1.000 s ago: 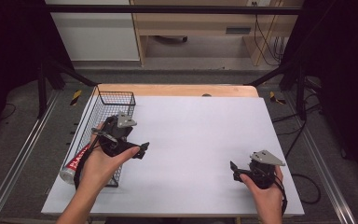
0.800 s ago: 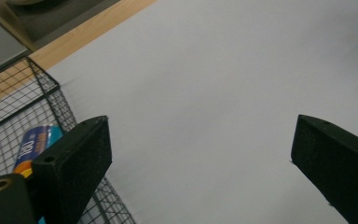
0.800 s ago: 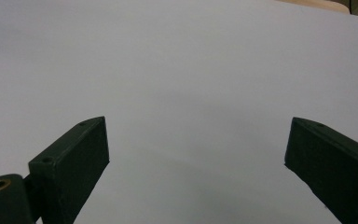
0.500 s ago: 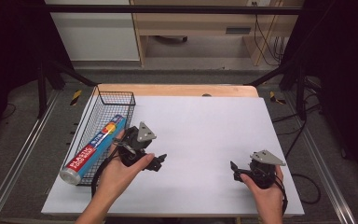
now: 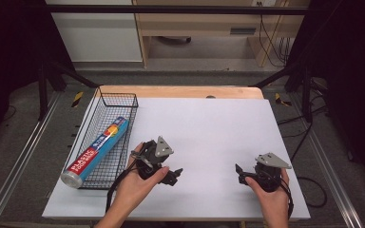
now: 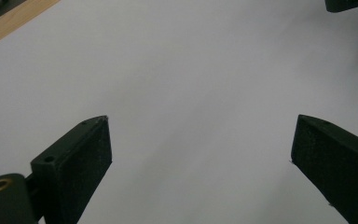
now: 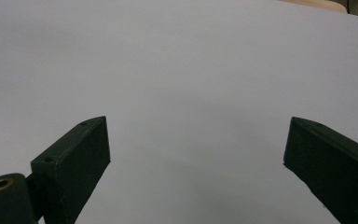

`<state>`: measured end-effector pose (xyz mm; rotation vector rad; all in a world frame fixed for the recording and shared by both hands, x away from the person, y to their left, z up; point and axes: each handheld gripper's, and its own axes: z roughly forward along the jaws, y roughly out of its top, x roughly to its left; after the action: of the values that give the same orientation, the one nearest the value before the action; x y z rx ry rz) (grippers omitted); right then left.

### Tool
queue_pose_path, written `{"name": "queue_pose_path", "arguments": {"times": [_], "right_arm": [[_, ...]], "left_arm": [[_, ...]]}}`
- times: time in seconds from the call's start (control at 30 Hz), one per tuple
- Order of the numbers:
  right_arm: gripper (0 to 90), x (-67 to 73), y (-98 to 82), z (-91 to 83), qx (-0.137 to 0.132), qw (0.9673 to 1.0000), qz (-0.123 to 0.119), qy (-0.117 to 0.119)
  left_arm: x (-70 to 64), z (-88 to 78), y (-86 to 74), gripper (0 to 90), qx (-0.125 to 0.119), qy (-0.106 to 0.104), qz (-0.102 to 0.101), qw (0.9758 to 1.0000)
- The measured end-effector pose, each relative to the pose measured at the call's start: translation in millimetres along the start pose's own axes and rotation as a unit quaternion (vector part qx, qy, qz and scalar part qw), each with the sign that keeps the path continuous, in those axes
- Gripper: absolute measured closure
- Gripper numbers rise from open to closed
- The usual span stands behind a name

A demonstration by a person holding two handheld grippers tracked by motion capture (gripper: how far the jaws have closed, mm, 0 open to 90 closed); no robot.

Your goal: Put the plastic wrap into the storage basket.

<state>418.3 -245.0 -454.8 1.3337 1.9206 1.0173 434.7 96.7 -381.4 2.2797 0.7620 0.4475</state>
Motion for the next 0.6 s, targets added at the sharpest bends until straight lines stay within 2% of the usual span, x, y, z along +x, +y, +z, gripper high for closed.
{"name": "queue_pose_path", "arguments": {"times": [0.3, 0.47, 0.6], "right_arm": [[7.2, 0.0, -0.4, 0.5, 0.002, 1.0000, 0.000, 0.000], [7.3, -0.1, -1.0, 1.3, 0.006, 1.0000, -0.004, -0.002], [7.4, -0.8, -1.2, 1.2, 0.006, 1.0000, -0.003, -0.004]], "left_arm": [[-6.0, 16.2, -9.6, 5.2, -0.001, -0.022, -0.002, 0.9998], [-9.0, 28.2, -22.0, 5.0, -0.005, -0.053, -0.013, 0.9985], [-9.9, 33.8, -29.8, 5.0, -0.012, -0.055, -0.009, 0.9983]]}}
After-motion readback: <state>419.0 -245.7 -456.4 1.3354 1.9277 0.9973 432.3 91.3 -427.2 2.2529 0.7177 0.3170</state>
